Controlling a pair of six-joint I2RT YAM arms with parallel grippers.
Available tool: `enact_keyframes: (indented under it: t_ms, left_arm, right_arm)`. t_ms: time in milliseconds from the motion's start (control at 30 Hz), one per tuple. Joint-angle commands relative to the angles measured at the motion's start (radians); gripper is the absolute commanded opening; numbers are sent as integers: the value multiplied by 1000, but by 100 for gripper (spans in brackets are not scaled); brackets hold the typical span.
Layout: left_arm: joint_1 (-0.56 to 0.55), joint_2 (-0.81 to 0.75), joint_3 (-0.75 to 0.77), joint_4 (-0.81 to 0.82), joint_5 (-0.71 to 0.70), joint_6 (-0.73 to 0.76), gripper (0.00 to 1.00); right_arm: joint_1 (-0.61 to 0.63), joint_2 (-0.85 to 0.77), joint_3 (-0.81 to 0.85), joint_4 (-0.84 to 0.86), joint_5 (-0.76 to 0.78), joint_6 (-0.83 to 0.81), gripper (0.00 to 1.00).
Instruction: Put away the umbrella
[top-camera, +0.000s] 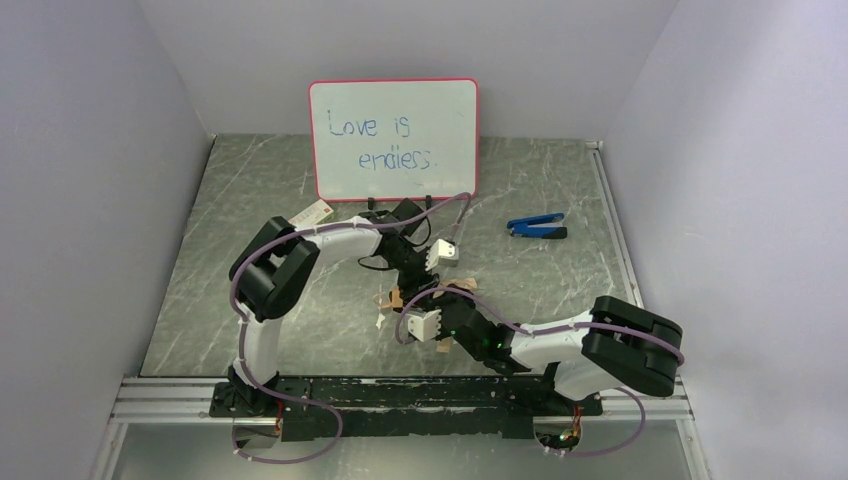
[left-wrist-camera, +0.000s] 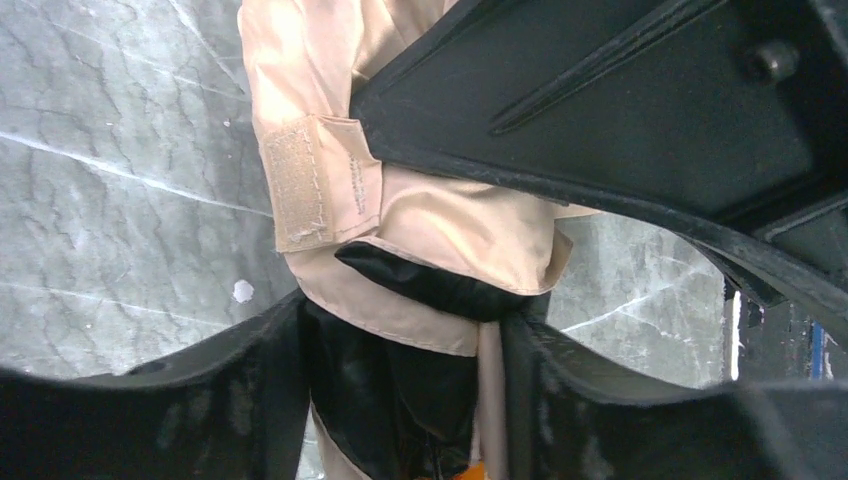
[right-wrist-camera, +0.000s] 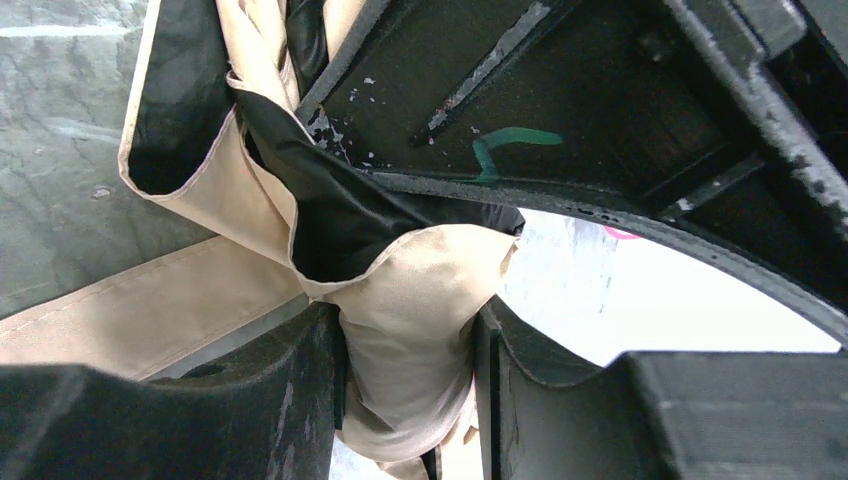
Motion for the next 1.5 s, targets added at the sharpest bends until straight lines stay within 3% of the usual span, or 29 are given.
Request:
enact_keyframes:
  t_ms: [0,233,333,467,567,900,1200,1467]
  left_arm:
    - [-22,26,-11,-16,-97,6,56]
    - [-43,-4,-49,-16,-149,42,25]
    - [-44,1,-47,-22,-158,35,6]
    - [-45,-1,-55,-10,-190,25,5]
    - [-45,-11,-76,18,-254,17,5]
    - [-45,-30,-116,50,-355,15,5]
    - [-45,-65,-176,124,-437,-11,5]
    - [-44,-81,-212,165,-489,-25,5]
  right_arm:
    - [7,6,-33,-109,-28,33,21]
    - [9,-21,-28,-116,-47,35,24]
    - [10,-43,-34,-108,-59,30,32]
    - [10,-106,-46,-123,-76,31,55]
    - [9,-195,-47,-160,-87,40,61]
    - [10,-553,48,-510,-200,200,63]
    - [10,-717,256,-882,-312,393,62]
    - [9,-816,385,-917,-219,583,59]
